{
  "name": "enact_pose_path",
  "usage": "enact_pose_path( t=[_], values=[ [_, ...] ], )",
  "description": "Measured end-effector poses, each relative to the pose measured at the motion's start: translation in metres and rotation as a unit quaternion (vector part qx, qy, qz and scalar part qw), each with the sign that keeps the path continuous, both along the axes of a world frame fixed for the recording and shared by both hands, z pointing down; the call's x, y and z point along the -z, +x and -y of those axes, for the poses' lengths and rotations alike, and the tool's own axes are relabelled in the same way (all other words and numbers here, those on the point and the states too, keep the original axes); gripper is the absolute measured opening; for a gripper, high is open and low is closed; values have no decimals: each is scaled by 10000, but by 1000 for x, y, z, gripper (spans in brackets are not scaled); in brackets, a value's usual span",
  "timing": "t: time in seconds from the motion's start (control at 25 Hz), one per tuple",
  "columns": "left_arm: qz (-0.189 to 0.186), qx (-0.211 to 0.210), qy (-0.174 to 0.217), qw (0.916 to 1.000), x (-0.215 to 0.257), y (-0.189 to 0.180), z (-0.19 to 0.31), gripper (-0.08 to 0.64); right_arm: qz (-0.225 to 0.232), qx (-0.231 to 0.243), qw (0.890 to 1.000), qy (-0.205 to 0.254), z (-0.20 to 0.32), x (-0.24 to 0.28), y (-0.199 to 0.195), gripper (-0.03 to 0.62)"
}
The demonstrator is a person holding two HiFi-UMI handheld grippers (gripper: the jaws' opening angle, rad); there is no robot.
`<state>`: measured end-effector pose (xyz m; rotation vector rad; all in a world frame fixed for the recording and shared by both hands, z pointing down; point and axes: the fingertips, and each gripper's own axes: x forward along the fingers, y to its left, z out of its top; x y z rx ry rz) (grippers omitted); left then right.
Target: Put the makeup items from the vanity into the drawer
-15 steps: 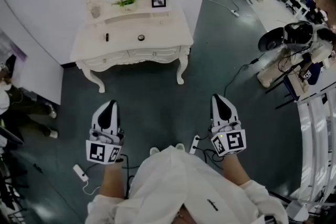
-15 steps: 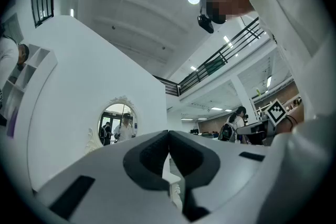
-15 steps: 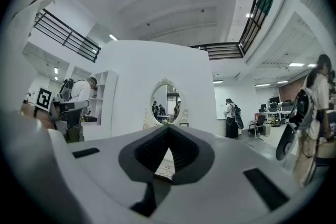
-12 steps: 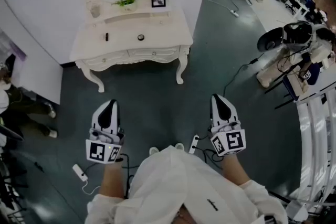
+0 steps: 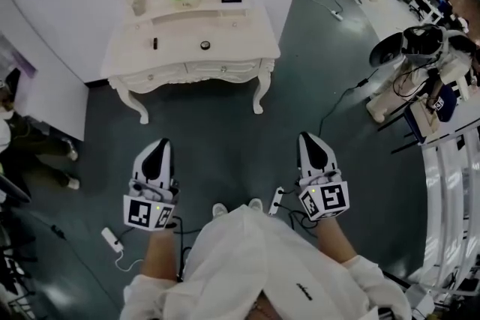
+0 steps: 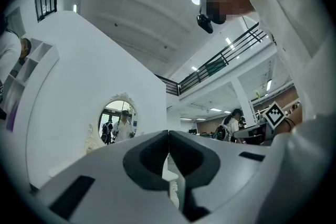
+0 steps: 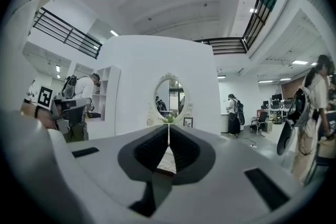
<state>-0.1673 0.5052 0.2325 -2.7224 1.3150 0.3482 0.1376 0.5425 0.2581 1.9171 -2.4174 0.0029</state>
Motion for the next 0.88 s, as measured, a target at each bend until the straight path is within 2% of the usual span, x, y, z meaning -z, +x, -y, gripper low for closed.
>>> enact_pose_path(
  t=[0.16, 0.48, 0.88],
  values=[
    [-9, -49, -88, 9999, -8, -13, 4, 26, -31, 115, 9999, -100, 9, -5, -19, 98],
    [22, -250, -218, 9994, -20, -41, 8, 26, -317, 419, 9984, -208, 22, -11, -69, 322],
    [-93, -454, -420, 9980, -34, -56, 28, 26, -248, 732, 9958, -494, 46, -28, -102, 446]
  ],
)
